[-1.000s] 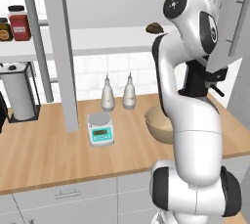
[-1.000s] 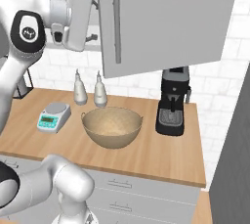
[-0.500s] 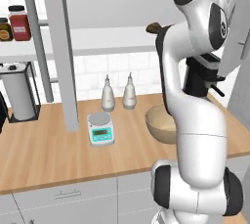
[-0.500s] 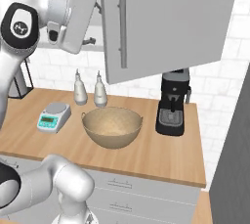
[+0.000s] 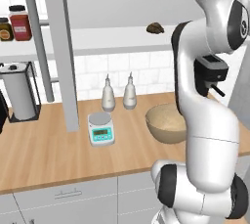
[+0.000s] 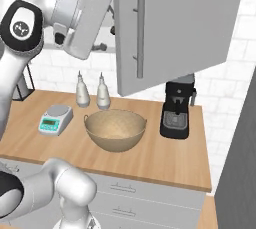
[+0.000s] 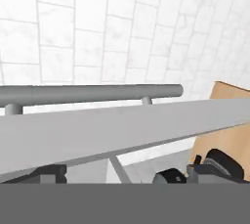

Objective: Open the cabinet, pick up the bread from the cabinet and place it in the basket. Then move the basket to the dining counter.

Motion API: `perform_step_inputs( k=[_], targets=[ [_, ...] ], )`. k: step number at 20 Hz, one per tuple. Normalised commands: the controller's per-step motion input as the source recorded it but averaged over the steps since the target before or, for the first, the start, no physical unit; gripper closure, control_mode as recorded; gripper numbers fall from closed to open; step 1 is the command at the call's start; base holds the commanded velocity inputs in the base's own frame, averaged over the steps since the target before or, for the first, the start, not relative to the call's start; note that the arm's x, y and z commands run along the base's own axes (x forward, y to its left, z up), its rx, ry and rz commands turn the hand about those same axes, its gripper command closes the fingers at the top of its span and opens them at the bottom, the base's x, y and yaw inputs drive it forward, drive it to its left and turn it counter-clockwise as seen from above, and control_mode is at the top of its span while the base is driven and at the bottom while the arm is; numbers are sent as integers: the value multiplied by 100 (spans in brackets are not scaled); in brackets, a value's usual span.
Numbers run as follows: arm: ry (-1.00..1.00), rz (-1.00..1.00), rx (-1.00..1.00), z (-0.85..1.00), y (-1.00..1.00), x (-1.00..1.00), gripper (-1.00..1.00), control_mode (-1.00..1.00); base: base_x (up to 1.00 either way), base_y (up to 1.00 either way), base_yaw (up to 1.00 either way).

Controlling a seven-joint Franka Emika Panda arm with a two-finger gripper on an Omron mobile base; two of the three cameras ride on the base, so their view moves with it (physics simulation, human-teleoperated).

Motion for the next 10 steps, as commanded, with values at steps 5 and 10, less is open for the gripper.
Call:
perform_step_inputs(
  k=[5,10],
  targets=[
    [-9,-32,11,-27,-99,-11,-100,-100,0,0,0],
    [-8,-31,10,-13,-100,-8,-100,-100,0,0,0]
  ],
)
